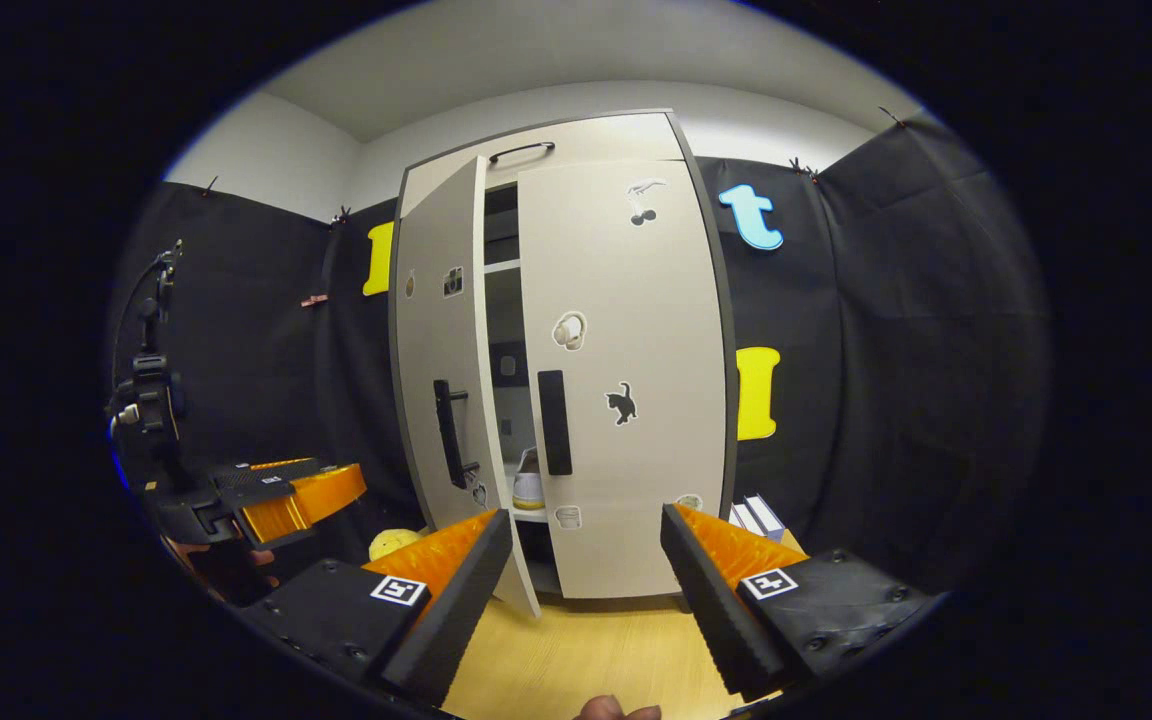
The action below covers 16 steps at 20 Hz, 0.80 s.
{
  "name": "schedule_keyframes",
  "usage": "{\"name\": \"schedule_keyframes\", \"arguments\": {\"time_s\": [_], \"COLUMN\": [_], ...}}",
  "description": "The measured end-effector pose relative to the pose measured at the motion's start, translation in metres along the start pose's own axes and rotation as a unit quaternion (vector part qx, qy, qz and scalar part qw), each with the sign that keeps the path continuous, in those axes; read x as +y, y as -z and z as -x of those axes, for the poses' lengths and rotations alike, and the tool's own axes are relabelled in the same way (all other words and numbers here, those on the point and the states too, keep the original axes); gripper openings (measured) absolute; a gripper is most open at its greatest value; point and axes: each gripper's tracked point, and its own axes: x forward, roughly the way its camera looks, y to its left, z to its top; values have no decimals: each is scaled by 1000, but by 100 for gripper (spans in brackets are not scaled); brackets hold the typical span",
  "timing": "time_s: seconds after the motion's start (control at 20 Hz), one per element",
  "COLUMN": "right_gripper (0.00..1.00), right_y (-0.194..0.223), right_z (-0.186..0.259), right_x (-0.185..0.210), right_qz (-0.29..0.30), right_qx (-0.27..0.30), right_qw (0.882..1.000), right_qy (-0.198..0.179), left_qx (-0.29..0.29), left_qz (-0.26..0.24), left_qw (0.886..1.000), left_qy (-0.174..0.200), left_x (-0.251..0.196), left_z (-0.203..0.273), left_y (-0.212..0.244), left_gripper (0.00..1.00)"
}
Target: Grab one shoe with the right hand and put it into the shoe cabinet, grab the other shoe with the left hand and put it into the shoe cabinet; then close the right door with the right hand and the left door with the left hand.
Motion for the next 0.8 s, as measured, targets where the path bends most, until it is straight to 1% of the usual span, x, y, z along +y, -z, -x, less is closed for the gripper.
{"name": "schedule_keyframes", "arguments": {"time_s": [0.2, 0.55, 0.8], "right_gripper": [98, 98, 98], "right_y": [0, -2, -2], "right_z": [2, 1, -1], "right_x": [3, 5, 6], "right_qz": [2, 14, 11], "right_qx": [-3, -10, -11], "right_qw": [1000, 1000, 1000], "right_qy": [2, 10, 12], "left_qx": [6, -11, -11], "left_qz": [-6, 10, 4], "left_qw": [1000, 1000, 1000], "left_qy": [4, -2, 4], "left_x": [-5, -5, -11], "left_z": [10, 22, 23], "left_y": [6, -3, -2], "left_gripper": [95, 95, 95]}}
